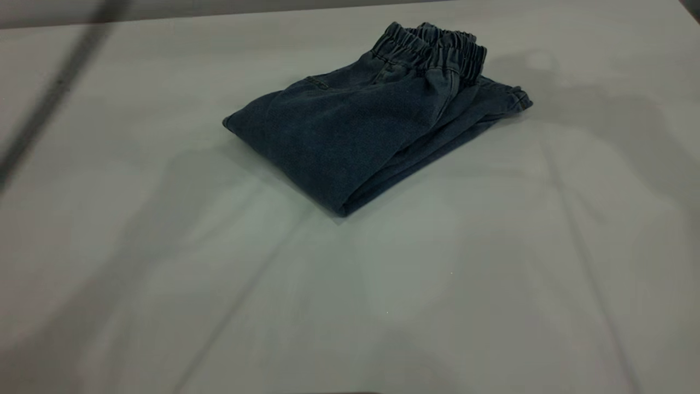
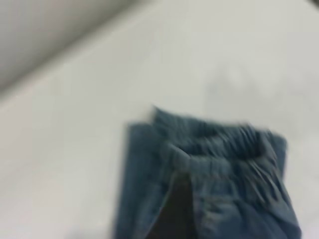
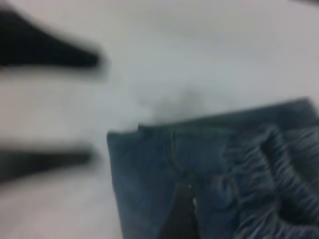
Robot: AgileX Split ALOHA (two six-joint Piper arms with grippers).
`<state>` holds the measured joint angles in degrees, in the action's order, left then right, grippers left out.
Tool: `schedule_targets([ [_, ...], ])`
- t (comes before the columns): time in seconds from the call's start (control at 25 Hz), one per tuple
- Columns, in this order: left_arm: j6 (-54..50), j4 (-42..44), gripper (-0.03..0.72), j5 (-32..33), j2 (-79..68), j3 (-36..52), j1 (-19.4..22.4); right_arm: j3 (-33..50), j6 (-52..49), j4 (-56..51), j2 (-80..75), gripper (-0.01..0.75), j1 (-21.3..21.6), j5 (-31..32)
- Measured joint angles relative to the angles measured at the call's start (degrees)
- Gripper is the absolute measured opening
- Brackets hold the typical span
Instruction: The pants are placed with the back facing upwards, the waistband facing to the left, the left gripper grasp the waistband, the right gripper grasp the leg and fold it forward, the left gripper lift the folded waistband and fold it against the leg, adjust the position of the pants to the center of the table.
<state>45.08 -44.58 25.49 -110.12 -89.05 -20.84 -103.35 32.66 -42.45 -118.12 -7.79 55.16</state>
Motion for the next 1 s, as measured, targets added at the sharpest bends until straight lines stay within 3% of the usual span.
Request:
schedule_targets([
  [0.16, -1.6, 0.7, 0.607, 1.2, 5.9, 0.0, 2.4, 0.0, -6.0, 10.5, -4.0, 0.550, -7.3, -2.5],
  [0.44, -3.6, 0.8, 0.590, 4.8, 8.6, 0.0, 2.4, 0.0, -26.0, 43.7, -11.6, 0.539, -21.9, -8.6],
  [0.72, -5.2, 1.0, 0.590, 8.6, 8.6, 0.0, 2.4, 0.0, -33.5, 50.4, -20.0, 0.539, -22.8, -12.3],
  [1.0, -5.5, 1.0, 0.590, 10.8, 8.6, 0.0, 2.4, -0.4, -39.1, 41.6, -21.2, 0.531, -22.5, -2.5],
])
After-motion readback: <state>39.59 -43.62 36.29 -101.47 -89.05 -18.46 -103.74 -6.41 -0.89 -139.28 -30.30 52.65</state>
